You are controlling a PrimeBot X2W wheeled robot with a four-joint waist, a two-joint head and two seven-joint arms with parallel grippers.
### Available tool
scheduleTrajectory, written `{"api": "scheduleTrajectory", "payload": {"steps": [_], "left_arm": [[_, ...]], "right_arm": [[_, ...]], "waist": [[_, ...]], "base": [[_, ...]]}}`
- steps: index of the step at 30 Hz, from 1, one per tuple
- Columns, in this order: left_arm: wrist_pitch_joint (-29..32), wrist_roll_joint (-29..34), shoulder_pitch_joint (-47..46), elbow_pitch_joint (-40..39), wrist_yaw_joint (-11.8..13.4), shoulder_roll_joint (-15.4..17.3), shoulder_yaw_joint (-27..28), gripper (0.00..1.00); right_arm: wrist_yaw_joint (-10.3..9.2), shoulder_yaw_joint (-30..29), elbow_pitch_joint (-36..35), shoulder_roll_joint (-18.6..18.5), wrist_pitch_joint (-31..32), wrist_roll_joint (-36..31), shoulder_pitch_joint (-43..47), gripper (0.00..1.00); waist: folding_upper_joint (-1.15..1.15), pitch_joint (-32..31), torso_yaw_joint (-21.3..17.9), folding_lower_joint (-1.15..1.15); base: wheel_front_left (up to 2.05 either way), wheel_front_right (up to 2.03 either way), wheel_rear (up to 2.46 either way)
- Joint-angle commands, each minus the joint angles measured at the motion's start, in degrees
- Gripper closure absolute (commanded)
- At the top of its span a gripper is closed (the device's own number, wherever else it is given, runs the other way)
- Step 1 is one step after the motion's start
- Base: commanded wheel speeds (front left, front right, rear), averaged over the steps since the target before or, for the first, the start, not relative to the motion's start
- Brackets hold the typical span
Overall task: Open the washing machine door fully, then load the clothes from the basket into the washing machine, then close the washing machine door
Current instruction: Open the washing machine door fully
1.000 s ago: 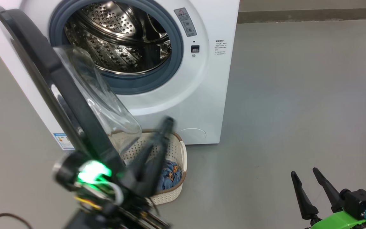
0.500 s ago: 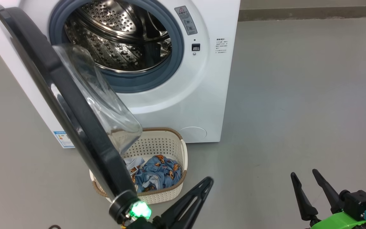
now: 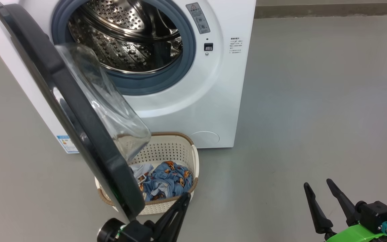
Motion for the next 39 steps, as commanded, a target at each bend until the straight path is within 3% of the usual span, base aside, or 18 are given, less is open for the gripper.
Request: {"api": "scheduleTrajectory", "payload": {"steps": [1, 16, 33, 39], "left_arm": [[-0.21, -0.55, -1.79, -0.37, -0.09, -0.44, 2.56, 1.00], [-0.21, 0.88, -5.20, 4.05, -0.06, -2.01, 10.09, 1.00], [-0.21, 2.82, -4.48, 5.74, -0.07, -2.87, 11.97, 1.00], [-0.21, 2.41, -3.12, 6.12, 1.54, -2.97, 12.95, 1.00]], "right_arm": [[0.09, 1.49, -1.55, -0.81, -0.68, 1.12, -0.53, 0.00], [0.09, 1.76, -1.46, -1.28, -0.68, 1.55, -1.66, 0.00], [0.09, 2.13, -0.52, -0.91, -0.68, 2.25, -2.74, 0.00], [0.09, 2.39, -0.12, -0.76, -0.68, 2.59, -2.83, 0.00]], "waist": [[0.00, 0.25, -0.09, 0.00], [0.00, 2.95, -1.09, 0.00], [0.00, 4.28, 0.84, 0.00], [0.00, 3.68, 1.89, 0.00]], "base": [[0.00, 0.00, 0.00], [0.00, 0.00, 0.00], [0.00, 0.00, 0.00], [0.00, 0.00, 0.00]]}}
